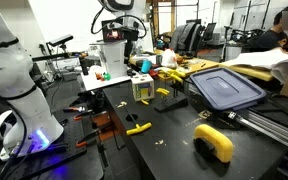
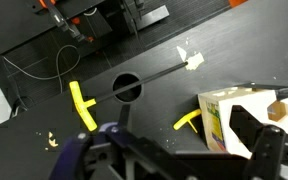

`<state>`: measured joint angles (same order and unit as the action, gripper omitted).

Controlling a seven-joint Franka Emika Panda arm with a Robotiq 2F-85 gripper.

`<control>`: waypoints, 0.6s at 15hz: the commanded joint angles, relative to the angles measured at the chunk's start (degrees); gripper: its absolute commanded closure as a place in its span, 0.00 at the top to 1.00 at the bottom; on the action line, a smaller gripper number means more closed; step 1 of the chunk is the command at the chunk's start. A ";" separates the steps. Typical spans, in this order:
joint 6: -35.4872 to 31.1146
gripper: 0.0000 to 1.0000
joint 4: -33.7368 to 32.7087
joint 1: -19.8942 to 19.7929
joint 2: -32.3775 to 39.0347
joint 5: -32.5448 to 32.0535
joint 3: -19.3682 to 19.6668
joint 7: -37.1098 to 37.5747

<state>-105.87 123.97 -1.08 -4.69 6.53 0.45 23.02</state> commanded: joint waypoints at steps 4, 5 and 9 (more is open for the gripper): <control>-5.05 1.00 0.99 -0.15 0.10 -5.05 -0.41 5.66; -5.14 1.00 1.08 -0.15 0.08 -6.14 -0.52 6.49; -5.19 1.00 1.10 -0.10 0.05 -6.55 -0.74 6.69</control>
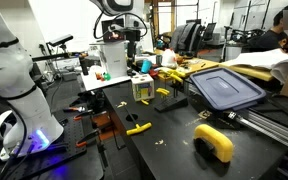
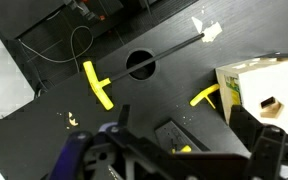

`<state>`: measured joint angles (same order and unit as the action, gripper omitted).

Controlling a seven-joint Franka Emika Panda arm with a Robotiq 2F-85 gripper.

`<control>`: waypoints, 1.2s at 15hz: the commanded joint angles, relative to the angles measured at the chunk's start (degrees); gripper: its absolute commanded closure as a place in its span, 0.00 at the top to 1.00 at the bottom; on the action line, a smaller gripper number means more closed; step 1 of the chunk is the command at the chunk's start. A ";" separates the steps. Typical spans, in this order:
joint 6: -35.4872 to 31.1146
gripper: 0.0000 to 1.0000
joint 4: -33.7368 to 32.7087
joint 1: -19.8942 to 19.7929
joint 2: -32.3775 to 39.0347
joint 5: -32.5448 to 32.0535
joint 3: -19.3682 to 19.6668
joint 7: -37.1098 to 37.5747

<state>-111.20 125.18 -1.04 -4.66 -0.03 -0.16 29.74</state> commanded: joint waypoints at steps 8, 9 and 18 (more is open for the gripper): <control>0.08 1.00 -0.11 -0.14 0.01 0.01 -0.13 -0.03; 0.08 1.00 -0.11 -0.14 0.01 0.01 -0.13 -0.03; -11.40 1.00 3.20 -1.56 1.51 0.20 0.94 5.04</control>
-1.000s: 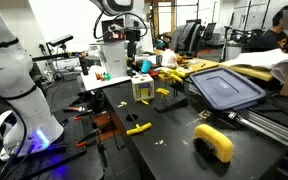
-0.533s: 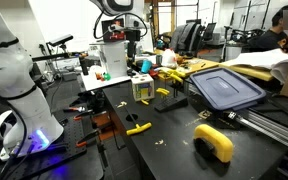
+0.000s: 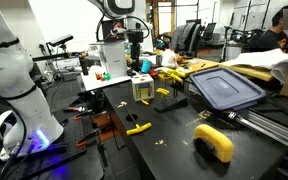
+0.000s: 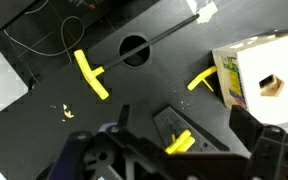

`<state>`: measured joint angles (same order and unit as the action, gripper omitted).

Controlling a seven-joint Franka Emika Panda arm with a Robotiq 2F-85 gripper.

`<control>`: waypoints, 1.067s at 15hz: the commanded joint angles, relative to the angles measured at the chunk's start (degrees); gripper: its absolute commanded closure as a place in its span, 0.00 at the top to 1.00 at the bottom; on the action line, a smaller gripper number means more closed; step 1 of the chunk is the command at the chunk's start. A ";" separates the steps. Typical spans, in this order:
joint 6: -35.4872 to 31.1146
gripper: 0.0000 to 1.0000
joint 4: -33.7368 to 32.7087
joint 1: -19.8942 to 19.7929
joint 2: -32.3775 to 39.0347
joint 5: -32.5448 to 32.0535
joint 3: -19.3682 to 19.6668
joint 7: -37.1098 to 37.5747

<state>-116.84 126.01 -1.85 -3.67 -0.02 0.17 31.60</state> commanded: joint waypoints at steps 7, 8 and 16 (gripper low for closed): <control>-13.67 1.00 7.17 -1.08 3.87 5.48 2.03 5.70; -14.87 1.00 7.81 -0.76 4.12 6.46 1.84 6.12; -22.33 1.00 9.90 0.75 7.87 9.93 1.64 9.77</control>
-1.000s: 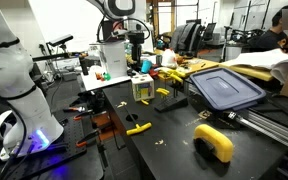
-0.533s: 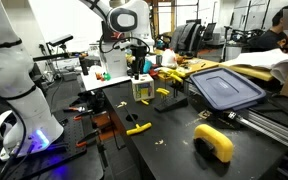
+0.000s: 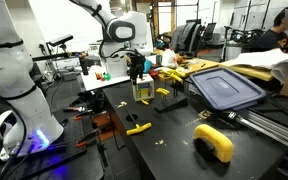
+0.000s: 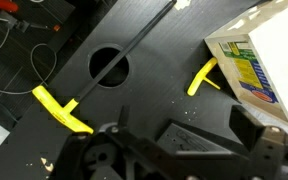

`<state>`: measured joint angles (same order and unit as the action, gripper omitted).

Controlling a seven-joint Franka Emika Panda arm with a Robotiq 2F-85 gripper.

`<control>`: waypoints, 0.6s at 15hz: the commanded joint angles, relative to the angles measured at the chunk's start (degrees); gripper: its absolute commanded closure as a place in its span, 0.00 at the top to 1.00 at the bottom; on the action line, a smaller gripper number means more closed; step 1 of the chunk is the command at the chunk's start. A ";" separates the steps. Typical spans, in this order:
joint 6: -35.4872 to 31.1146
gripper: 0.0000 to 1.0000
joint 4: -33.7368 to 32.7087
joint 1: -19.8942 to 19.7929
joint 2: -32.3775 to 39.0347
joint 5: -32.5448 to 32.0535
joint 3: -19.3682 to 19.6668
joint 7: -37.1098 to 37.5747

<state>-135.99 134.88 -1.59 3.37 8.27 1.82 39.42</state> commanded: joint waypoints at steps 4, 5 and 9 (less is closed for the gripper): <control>-7.83 1.00 0.78 0.74 3.61 1.79 0.38 5.23; -8.97 1.00 0.81 0.79 4.29 2.07 0.44 6.06; -13.92 1.00 0.33 1.56 7.63 2.13 0.74 11.50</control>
<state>-146.49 135.03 -1.25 9.46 8.83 1.98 47.41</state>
